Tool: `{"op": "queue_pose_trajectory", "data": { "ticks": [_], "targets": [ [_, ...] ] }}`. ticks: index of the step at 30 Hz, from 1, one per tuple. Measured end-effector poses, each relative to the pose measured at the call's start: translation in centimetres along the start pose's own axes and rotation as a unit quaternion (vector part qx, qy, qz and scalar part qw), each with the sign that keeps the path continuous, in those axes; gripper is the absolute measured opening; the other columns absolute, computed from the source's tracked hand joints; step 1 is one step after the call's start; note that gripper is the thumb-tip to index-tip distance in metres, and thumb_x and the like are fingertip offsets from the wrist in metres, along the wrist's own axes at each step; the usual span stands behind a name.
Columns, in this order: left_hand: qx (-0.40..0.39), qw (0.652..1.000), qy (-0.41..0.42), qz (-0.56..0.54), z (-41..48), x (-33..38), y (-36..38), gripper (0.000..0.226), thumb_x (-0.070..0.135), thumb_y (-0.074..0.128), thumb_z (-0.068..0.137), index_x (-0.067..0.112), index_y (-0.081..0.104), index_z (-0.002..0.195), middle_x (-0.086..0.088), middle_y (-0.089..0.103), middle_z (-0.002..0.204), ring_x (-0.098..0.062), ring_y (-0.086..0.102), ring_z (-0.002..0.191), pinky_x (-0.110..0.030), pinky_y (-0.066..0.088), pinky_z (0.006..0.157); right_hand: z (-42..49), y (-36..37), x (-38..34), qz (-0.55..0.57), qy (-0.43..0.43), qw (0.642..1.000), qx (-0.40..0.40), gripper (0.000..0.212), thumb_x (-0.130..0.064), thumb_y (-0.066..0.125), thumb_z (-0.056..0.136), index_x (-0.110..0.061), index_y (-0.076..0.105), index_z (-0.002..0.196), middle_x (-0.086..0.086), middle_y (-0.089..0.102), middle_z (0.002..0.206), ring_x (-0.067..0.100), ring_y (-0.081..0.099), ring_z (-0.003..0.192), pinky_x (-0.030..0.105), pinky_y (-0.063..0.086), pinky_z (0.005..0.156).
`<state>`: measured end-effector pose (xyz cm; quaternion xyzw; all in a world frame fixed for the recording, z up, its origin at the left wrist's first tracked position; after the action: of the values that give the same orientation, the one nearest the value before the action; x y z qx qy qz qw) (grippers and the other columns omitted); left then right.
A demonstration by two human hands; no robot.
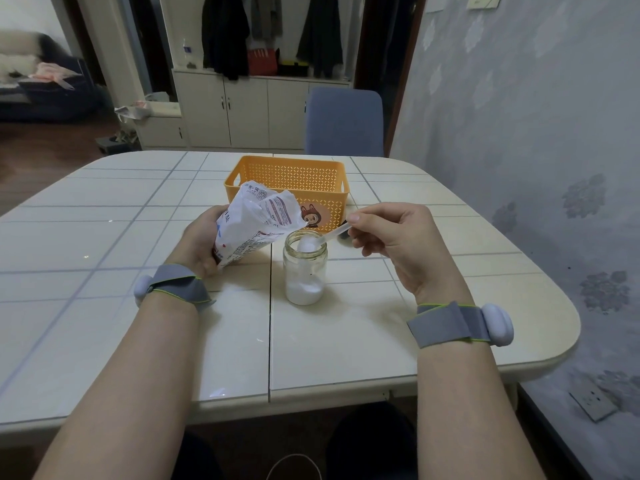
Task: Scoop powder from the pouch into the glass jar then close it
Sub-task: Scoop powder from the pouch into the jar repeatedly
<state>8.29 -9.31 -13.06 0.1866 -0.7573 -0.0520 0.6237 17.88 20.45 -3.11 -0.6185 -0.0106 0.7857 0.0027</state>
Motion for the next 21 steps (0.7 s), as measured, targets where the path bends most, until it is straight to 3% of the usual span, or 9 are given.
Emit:
{"op": "queue_pose_trajectory", "data": {
  "ticks": [5,10,12,16,21],
  "targets": [
    [-0.009,1.0,-0.001,0.005,0.3,-0.1,-0.3,0.023,0.03,0.059,0.085,0.014,0.075,0.092,-0.015,0.065,0.094,-0.031,0.063,0.079,-0.042,0.048,0.08,-0.2,0.2,-0.3,-0.001,-0.018,1.0,-0.004,0.006,-0.001,0.073,0.086,0.001,0.078,0.087,0.032,0.069,0.082,0.022,0.062,0.062,0.028,0.05,0.056],
    [-0.031,0.999,-0.001,0.011,0.9,-0.5,0.0,0.049,0.025,0.048,0.099,0.019,0.08,0.061,-0.008,0.069,0.072,-0.025,0.065,0.064,-0.033,0.05,0.065,-0.3,0.4,-0.1,0.005,-0.021,1.0,-0.002,0.006,0.002,0.072,0.085,0.002,0.078,0.088,0.027,0.069,0.079,0.022,0.061,0.061,0.028,0.05,0.056],
    [-0.032,0.999,-0.001,0.018,0.8,-0.4,-0.1,0.046,0.023,0.048,0.099,0.018,0.079,0.065,-0.009,0.066,0.078,-0.026,0.062,0.068,-0.032,0.05,0.063,-0.3,0.4,0.0,0.008,-0.019,1.0,0.002,0.006,0.003,0.072,0.085,0.002,0.078,0.087,0.024,0.069,0.076,0.021,0.06,0.059,0.028,0.05,0.056],
    [-0.023,0.999,0.009,0.031,1.0,-0.3,-0.5,0.019,0.02,0.05,0.098,0.018,0.066,0.088,-0.007,0.065,0.08,-0.023,0.062,0.065,-0.025,0.052,0.053,-0.3,0.1,0.0,0.032,-0.015,0.999,0.019,0.006,0.001,0.072,0.086,0.002,0.077,0.082,0.016,0.066,0.068,0.023,0.058,0.057,0.028,0.049,0.054],
    [-0.031,0.999,0.005,0.016,1.1,-0.4,-0.1,0.036,0.02,0.05,0.098,0.017,0.074,0.072,-0.008,0.064,0.069,-0.023,0.062,0.053,-0.023,0.051,0.048,0.2,-0.1,-1.1,0.078,-0.012,0.995,0.064,0.011,-0.005,0.073,0.089,0.006,0.074,0.085,0.015,0.068,0.067,0.022,0.063,0.055,0.028,0.053,0.053]
  ]
}}
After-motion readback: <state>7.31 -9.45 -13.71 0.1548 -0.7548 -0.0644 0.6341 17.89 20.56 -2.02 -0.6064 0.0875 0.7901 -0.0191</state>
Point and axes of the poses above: each hand's wrist, its own z-axis towards the middle knuckle, its own y-axis out of the palm, x = y × z, the point moved 6 cm from there along z, towards the middle knuckle
